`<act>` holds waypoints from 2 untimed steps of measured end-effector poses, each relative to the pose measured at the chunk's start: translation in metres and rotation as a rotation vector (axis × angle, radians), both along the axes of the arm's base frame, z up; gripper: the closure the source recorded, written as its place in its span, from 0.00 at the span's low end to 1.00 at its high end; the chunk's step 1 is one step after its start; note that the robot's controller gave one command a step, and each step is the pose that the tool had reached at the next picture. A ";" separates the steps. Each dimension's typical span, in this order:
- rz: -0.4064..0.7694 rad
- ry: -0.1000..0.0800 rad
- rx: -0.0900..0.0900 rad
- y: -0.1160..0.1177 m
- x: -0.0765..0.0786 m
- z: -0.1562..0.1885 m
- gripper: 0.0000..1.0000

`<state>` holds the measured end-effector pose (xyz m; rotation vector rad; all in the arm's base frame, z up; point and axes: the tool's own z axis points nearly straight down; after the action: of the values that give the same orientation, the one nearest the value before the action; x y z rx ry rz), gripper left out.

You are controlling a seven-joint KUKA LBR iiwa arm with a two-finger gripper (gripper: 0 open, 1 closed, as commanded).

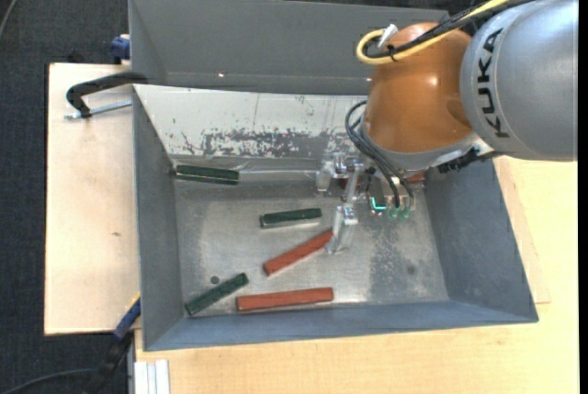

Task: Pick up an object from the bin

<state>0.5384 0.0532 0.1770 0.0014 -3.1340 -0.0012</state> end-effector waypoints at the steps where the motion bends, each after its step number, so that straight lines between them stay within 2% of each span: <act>1: -0.120 -0.004 0.000 0.021 0.043 -0.110 0.00; 2: -0.122 -0.017 0.001 0.008 0.044 -0.074 0.00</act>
Offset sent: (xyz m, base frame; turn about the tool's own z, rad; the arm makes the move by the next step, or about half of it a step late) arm 0.0428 0.0195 -0.1070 0.1216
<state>0.5822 0.0608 0.1032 -0.1907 -3.1448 -0.0032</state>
